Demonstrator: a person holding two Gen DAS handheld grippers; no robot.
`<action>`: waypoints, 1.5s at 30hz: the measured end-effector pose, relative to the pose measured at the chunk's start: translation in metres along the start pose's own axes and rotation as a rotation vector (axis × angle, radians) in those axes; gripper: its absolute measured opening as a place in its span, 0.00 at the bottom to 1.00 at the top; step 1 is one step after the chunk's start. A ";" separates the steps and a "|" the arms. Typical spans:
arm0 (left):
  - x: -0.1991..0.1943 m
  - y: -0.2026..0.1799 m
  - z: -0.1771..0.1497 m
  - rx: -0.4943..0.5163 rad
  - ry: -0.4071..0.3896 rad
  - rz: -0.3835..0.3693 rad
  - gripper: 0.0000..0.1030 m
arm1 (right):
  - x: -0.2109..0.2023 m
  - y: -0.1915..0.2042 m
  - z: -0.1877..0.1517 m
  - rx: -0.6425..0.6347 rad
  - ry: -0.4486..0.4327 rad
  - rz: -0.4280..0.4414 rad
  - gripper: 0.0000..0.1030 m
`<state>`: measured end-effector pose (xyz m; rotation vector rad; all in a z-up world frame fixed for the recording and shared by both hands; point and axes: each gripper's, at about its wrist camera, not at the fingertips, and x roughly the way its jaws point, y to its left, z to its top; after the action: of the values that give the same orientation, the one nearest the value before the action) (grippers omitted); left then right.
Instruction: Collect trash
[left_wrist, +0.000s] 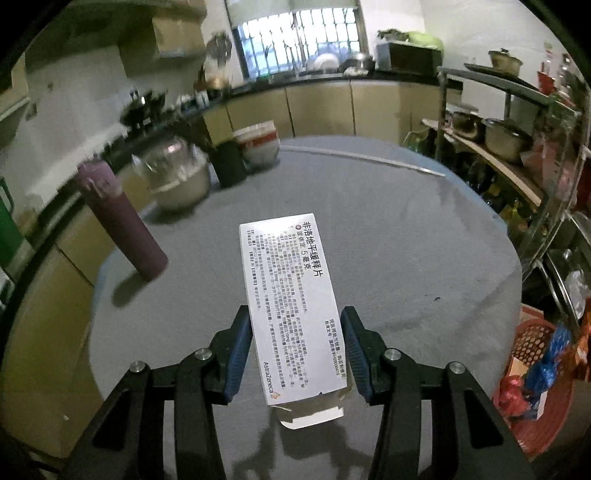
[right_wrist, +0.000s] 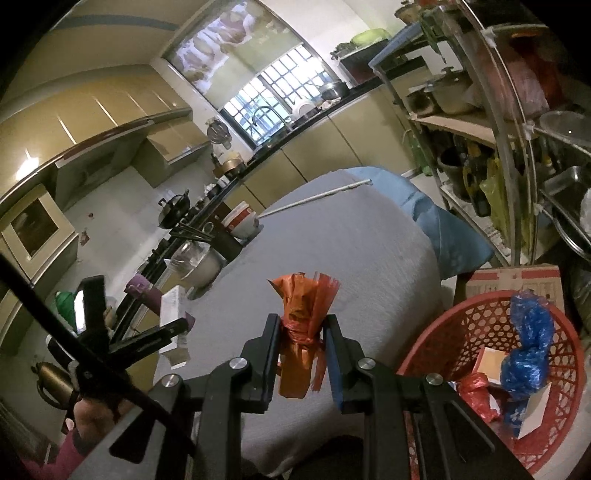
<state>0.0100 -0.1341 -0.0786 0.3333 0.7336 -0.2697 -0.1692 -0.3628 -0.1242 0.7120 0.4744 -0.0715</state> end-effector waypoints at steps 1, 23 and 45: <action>-0.006 0.001 -0.002 0.004 -0.015 0.001 0.49 | -0.002 0.002 0.000 -0.004 -0.003 0.001 0.24; -0.070 -0.013 -0.011 0.091 -0.185 -0.004 0.49 | -0.048 0.006 -0.002 -0.026 -0.064 0.008 0.24; -0.076 -0.039 -0.015 0.147 -0.198 -0.030 0.49 | -0.066 -0.010 0.003 0.007 -0.097 -0.004 0.24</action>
<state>-0.0668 -0.1542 -0.0440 0.4284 0.5252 -0.3805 -0.2292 -0.3783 -0.0991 0.7107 0.3824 -0.1109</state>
